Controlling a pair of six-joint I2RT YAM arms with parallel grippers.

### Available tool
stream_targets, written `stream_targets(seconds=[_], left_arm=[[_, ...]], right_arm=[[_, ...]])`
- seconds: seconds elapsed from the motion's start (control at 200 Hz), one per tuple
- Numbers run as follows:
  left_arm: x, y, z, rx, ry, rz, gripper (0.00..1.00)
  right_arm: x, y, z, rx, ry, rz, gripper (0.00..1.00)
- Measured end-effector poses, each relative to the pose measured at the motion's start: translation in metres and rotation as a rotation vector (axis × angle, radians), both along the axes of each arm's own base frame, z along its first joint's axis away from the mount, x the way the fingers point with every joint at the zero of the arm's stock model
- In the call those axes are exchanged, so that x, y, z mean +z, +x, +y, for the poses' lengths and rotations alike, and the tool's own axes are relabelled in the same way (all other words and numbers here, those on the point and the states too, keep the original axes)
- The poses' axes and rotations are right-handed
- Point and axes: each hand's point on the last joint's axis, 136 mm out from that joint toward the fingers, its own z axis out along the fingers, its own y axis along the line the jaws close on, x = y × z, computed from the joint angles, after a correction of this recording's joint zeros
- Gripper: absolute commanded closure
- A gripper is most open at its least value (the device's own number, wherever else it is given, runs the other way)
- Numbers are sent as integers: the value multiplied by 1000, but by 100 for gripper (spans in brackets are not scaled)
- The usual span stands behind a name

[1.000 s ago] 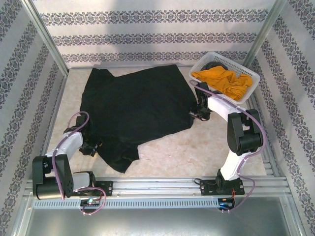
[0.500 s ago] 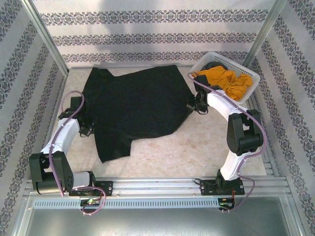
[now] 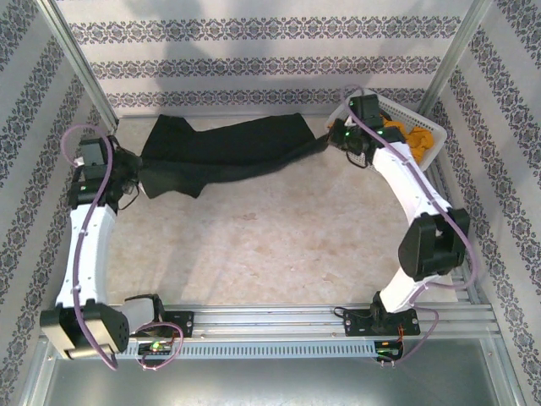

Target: Fold and stack the t-shirts

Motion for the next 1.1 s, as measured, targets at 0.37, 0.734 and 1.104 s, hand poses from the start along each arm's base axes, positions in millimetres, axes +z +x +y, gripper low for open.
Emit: stream_targets(seconds=[0.37,0.734,1.104], left_arm=[[143,-72,4,98,112,-450,100],[178,-90,-7,67,88,-522,100],[-12,68,7,-61,-162,-27,100]], right_arm=[[175,-78,-33,-44,121,-499,100],[202,-114,-28,-33,183,-611,100],[95,49,50,102,215,-319,100]])
